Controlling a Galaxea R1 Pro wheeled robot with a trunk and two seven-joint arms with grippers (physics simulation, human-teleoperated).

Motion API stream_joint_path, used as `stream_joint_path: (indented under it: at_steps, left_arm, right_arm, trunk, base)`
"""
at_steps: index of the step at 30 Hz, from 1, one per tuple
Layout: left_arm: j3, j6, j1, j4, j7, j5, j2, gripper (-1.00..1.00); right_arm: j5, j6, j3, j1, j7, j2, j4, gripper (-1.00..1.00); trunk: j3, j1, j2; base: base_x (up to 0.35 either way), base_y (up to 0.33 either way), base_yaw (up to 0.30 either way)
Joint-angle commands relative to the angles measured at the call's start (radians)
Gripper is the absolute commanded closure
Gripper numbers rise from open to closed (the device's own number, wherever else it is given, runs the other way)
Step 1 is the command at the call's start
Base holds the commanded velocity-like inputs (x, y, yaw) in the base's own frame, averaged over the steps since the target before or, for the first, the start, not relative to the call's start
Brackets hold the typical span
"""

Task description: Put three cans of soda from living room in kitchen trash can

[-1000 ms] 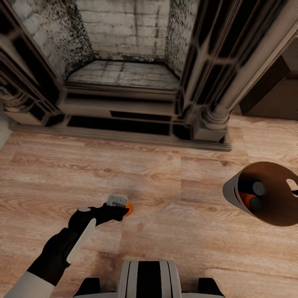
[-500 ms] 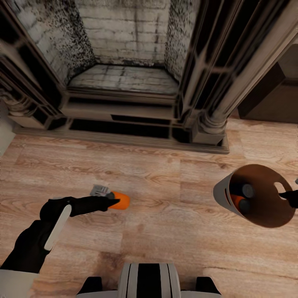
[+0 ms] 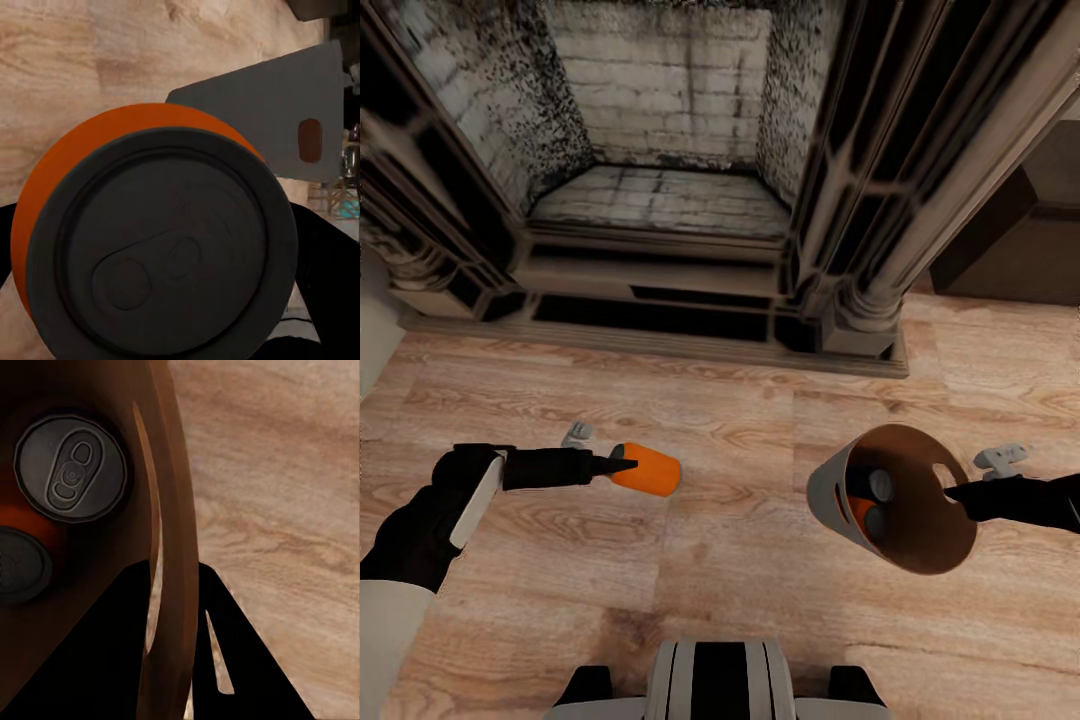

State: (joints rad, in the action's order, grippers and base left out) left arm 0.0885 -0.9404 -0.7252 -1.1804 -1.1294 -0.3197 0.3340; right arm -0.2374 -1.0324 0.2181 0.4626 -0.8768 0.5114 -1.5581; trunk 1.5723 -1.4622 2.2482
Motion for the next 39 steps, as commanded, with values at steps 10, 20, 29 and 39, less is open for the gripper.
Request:
stream_joint_path:
  at_steps: [10,20,29,39]
  left_arm:
    - [-0.001,-0.061,-0.031,-0.020,-0.139,-0.004,-0.005,1.00]
    - [0.003,-0.093,-0.093,-0.024,-0.152,-0.079,-0.078,1.00]
    - [0.013,-0.106,-0.106,-0.047,-0.149,-0.112,-0.188,1.00]
    - [0.014,-0.107,-0.106,-0.103,-0.146,-0.112,-0.244,1.00]
  right_arm:
    - [0.032,-0.015,-0.071,0.008,0.034,-0.075,0.007,1.00]
    - [0.035,-0.015,-0.164,0.018,0.163,-0.153,0.032,1.00]
    - [0.034,-0.015,-0.197,0.021,0.168,-0.157,0.044,1.00]
    - [0.033,-0.015,-0.212,0.032,0.171,-0.170,0.075,1.00]
  trunk:
    - [-0.032,0.039,-0.070]
    - [-0.063,0.077,-0.140]
    - [-0.091,0.111,-0.203]
    - [-0.122,0.150,-0.273]
  base:
    - [0.000,0.000,0.000]
    - [0.000,0.000,0.000]
    - [0.000,0.000,0.000]
    - [0.000,0.000,0.000]
